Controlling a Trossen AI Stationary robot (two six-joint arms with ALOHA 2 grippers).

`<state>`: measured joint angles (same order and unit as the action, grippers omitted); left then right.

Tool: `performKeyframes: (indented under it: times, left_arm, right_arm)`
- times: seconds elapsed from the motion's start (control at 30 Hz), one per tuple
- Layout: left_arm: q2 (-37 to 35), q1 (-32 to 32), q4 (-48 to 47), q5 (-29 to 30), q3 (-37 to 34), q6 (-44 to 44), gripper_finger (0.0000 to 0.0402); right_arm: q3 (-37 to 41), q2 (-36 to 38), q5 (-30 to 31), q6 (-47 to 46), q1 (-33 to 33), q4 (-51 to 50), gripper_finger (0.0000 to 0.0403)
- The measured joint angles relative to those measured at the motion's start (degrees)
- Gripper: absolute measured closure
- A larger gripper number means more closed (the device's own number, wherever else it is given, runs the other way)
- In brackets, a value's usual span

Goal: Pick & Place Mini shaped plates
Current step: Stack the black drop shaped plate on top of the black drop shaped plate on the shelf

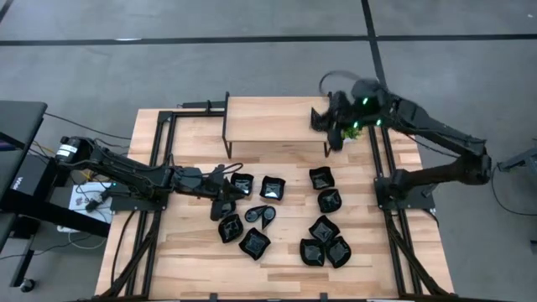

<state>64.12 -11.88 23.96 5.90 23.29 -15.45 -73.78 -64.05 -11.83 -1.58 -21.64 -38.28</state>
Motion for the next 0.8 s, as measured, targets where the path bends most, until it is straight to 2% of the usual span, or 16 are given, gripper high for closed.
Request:
performKeyframes:
  times: [0.17, 0.3, 0.47, 0.6, 0.8]
  left_arm:
    - [-2.23, -0.03, -3.47, -1.92, 0.00, 0.01, 0.0325]
    - [-6.77, -0.22, -9.05, -1.91, 0.00, 0.15, 0.0325]
    - [-12.98, -0.22, -15.50, -2.55, 0.00, 0.16, 0.0325]
    - [-15.94, -0.22, -16.70, -2.98, 0.00, 0.16, 0.0325]
    - [-16.00, -0.24, -16.68, -5.85, -0.02, 0.14, 0.0325]
  right_arm:
    - [0.03, -5.75, 9.49, 0.63, 14.85, -0.79, 0.0317]
    - [0.03, -12.85, 13.29, 1.88, 22.90, 0.04, 0.0317]
    - [0.07, -21.45, 13.79, -2.01, 27.89, 2.56, 0.0317]
    - [0.07, -26.68, 13.74, -5.54, 30.50, 6.06, 0.0317]
    - [0.08, -31.76, 13.60, -8.86, 33.64, 11.03, 0.0317]
